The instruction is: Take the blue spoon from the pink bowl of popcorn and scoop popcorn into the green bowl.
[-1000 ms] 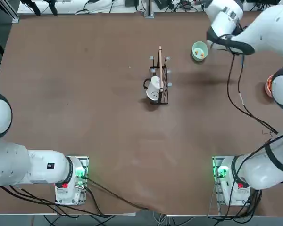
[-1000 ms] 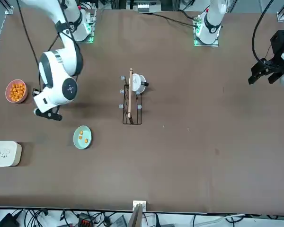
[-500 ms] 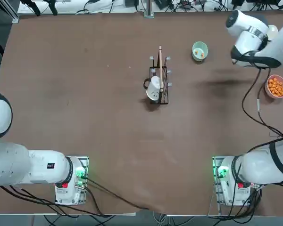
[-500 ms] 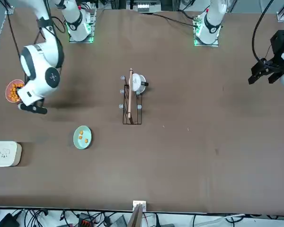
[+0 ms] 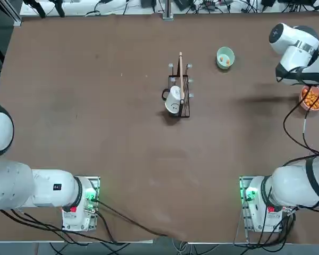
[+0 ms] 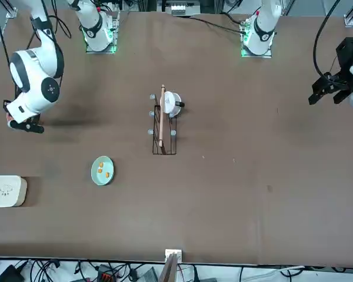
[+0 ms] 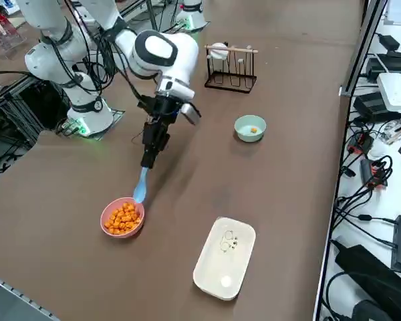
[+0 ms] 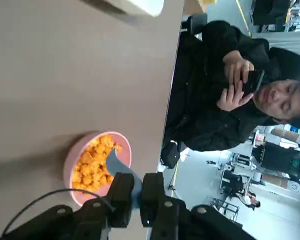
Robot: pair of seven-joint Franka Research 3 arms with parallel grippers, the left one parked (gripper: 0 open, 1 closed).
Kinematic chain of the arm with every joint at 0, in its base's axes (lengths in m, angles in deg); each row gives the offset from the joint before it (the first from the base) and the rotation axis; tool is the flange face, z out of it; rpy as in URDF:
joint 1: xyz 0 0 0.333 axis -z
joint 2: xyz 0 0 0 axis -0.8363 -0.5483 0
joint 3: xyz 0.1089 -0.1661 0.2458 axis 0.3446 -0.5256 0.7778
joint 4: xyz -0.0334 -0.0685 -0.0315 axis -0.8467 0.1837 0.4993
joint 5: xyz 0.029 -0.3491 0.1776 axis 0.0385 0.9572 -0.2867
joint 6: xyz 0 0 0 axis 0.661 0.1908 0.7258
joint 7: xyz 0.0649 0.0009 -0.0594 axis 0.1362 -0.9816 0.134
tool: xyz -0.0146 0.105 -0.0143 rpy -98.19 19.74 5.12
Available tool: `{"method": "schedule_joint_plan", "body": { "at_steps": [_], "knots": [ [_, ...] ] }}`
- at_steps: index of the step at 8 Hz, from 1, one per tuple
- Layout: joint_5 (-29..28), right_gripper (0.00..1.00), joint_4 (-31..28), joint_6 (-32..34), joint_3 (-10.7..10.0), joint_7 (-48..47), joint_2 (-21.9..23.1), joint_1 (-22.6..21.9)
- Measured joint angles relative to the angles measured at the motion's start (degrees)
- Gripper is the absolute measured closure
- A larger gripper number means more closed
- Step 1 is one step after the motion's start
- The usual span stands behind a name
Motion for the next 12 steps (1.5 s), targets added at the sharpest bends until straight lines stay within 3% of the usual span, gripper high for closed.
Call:
{"method": "schedule_joint_plan", "body": {
  "at_steps": [5,9,10,12],
  "knots": [
    [6.88,0.87,-4.16,-12.54,-0.03,0.00,-0.17,10.67],
    [7.00,0.15,-4.48,-12.97,0.31,0.00,-0.39,11.02],
    [7.00,0.01,-4.43,-13.04,0.37,0.00,-0.25,11.02],
    [6.85,0.00,-4.44,-13.22,0.44,0.00,-0.17,11.03]
  ]
}}
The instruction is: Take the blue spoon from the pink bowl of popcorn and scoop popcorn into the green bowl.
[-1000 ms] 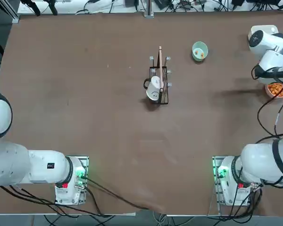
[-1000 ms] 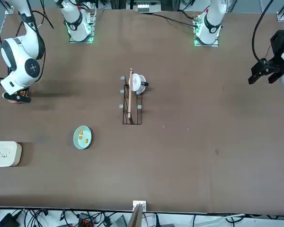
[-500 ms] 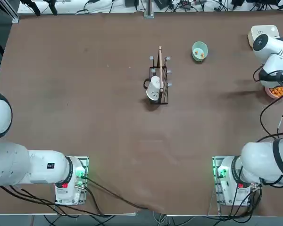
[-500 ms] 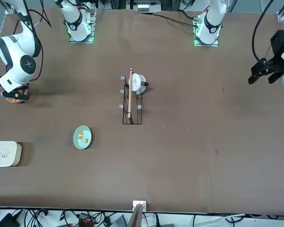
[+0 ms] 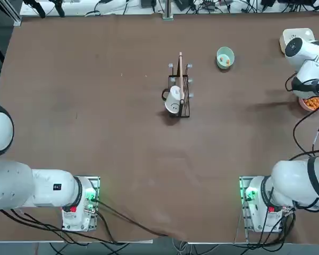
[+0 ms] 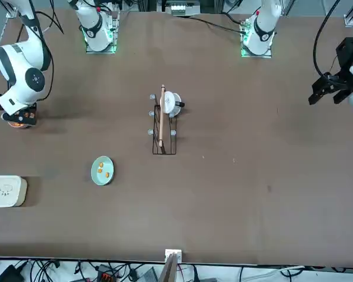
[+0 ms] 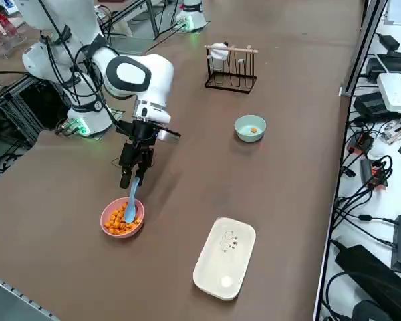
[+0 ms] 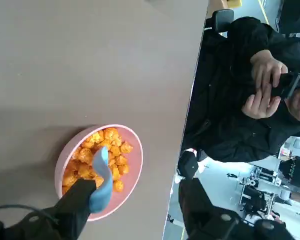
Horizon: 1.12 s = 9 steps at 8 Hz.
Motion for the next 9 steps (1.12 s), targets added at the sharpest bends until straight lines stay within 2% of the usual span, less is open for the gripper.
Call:
{"method": "schedule_joint_plan", "body": {
  "at_steps": [1,3,6,9],
  "knots": [
    [-1.29,0.00,-0.10,-0.24,0.00,-0.01,-0.31,0.03],
    [-11.04,0.00,-0.07,-0.70,0.41,0.18,-0.66,-0.10],
    [-21.96,0.00,0.97,-0.69,1.56,0.23,-0.40,-1.19],
    [-34.83,0.00,4.96,4.33,1.65,4.52,0.07,-3.39]
  ]
}}
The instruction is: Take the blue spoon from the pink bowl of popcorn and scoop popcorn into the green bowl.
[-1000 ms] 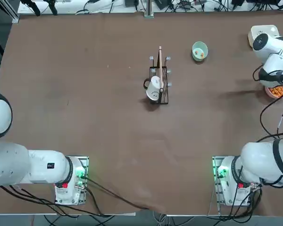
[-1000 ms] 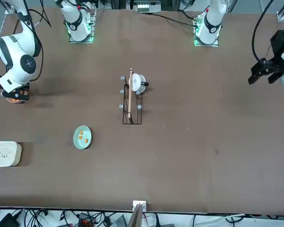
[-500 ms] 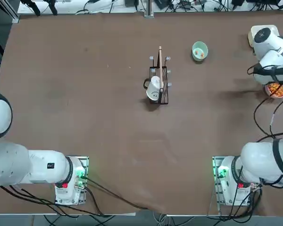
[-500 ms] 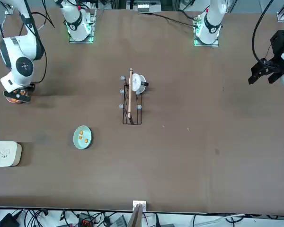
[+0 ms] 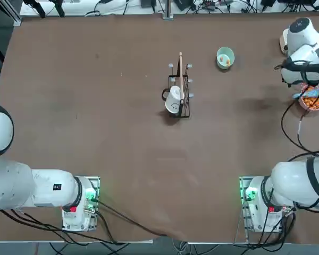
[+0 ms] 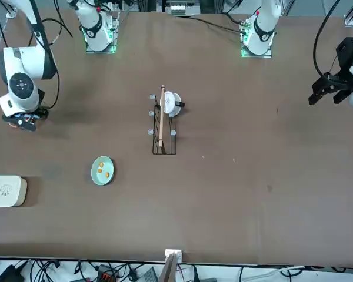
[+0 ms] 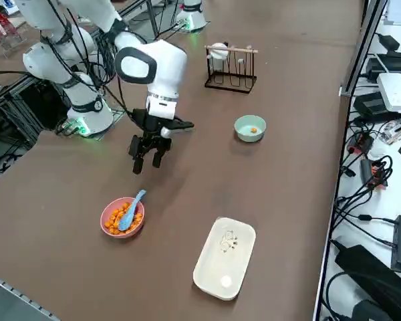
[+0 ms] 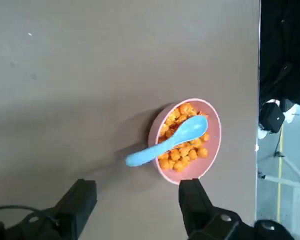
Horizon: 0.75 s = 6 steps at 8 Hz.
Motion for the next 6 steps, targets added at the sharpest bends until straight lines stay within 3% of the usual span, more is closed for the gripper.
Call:
{"method": "schedule_joint_plan", "body": {
  "at_steps": [2,4,6],
  "knots": [
    [-10.75,0.00,5.77,7.62,0.04,5.69,0.16,-1.59],
    [-21.27,0.00,14.95,18.35,0.15,11.33,0.53,-4.23],
    [-29.86,0.00,23.46,25.04,0.34,13.41,0.78,-7.00]
  ]
}}
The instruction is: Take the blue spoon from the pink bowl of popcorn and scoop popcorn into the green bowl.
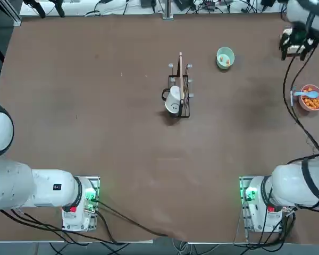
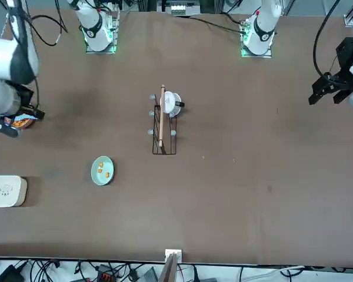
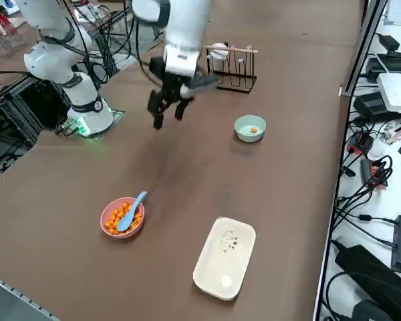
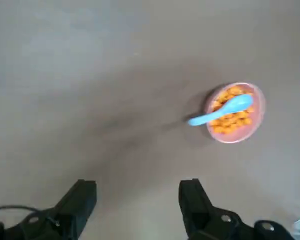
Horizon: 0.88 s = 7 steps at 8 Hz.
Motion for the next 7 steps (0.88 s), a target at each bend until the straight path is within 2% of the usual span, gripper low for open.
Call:
{"method": "schedule_joint_plan", "body": {
  "at_steps": [3,5,6,7],
  "knots": [
    [-11.54,0.00,10.05,8.19,0.11,1.98,0.19,-2.91],
    [-17.10,0.00,18.10,16.71,-0.01,7.27,0.56,-3.44],
    [-17.84,0.00,20.74,19.15,-0.20,12.20,1.06,-3.55],
    [-17.14,0.00,21.23,18.83,-0.25,16.58,2.24,-4.14]
  ]
}}
